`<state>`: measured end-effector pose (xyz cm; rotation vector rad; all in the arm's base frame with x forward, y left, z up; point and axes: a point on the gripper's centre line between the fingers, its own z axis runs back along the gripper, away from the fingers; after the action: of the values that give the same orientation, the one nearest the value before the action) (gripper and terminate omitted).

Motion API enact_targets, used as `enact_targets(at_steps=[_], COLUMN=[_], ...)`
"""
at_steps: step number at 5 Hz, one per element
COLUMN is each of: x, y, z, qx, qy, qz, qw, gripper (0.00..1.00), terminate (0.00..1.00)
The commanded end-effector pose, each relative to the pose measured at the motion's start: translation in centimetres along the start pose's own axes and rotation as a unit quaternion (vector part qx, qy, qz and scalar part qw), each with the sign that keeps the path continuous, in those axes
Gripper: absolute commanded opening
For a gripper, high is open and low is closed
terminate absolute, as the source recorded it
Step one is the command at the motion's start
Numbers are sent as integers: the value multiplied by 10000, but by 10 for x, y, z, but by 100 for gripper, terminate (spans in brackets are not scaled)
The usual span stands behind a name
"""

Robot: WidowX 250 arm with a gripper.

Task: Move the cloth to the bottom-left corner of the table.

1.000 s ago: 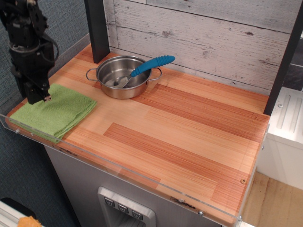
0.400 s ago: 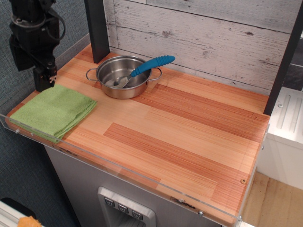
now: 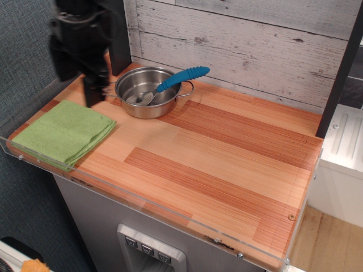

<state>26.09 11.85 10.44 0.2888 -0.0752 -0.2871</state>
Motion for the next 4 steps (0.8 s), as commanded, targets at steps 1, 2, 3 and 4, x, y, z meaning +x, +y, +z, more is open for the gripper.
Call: enact_targets(at_steps=[1,2,3,4], x=[30,32,38,40], y=[-65,-105,-151,-187], z=[44,58,78,98], qx=[-454,-795,-1081,-1269], qy=[-353,-584,-712,-820], qz=[-16,-136,-501,-935], qw=[9983,9950,9903,9841], gripper=[100,100,100,100], terminate=[0,0,0,0])
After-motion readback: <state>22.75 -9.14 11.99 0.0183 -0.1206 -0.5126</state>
